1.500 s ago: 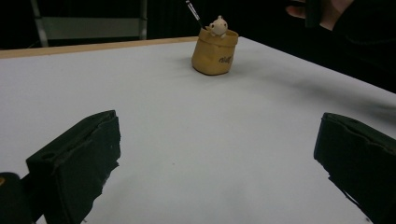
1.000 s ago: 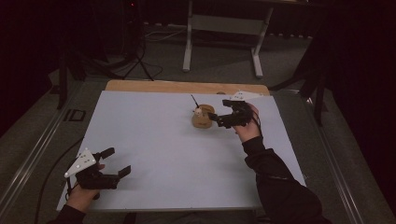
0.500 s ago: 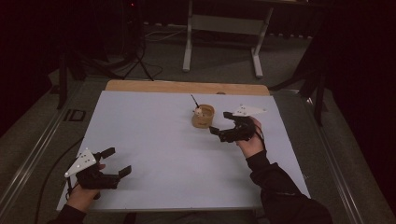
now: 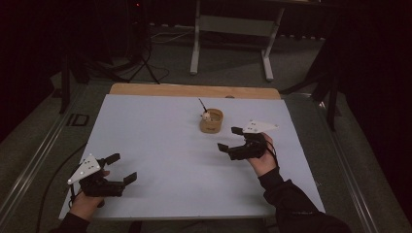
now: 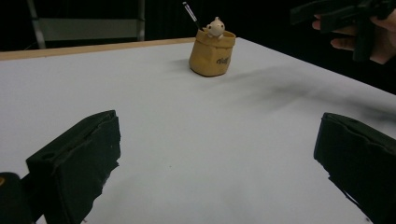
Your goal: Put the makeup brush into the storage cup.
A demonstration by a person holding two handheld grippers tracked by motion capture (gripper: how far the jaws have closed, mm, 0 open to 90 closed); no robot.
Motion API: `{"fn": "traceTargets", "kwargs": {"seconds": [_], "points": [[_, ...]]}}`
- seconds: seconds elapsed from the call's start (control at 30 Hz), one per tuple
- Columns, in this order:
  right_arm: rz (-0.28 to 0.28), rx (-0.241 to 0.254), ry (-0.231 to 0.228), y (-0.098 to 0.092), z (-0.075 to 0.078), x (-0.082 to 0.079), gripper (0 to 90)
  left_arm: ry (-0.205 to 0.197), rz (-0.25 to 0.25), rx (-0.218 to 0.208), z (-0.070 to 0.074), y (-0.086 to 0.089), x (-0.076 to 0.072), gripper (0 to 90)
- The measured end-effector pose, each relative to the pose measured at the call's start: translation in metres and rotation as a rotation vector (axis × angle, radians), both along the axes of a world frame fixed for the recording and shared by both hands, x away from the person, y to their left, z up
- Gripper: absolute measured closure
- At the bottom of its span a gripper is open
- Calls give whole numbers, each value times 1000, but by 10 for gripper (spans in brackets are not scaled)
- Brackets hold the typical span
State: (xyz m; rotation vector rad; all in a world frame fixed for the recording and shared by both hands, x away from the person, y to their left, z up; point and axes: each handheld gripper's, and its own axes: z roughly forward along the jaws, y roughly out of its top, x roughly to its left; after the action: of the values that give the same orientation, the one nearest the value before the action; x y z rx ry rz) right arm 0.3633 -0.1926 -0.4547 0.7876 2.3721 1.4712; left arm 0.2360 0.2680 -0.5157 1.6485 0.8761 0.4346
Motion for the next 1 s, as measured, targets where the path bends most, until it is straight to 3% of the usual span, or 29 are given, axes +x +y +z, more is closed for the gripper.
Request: {"fn": "traceTargets", "kwargs": {"seconds": [0.53, 1.0], "points": [[17, 32, 7, -22, 0, -35, 129, 2, -2, -2, 0, -1, 1, 5], [29, 7, 8, -41, -13, -51, 129, 0, -7, 0, 0, -1, 1, 5]]}}
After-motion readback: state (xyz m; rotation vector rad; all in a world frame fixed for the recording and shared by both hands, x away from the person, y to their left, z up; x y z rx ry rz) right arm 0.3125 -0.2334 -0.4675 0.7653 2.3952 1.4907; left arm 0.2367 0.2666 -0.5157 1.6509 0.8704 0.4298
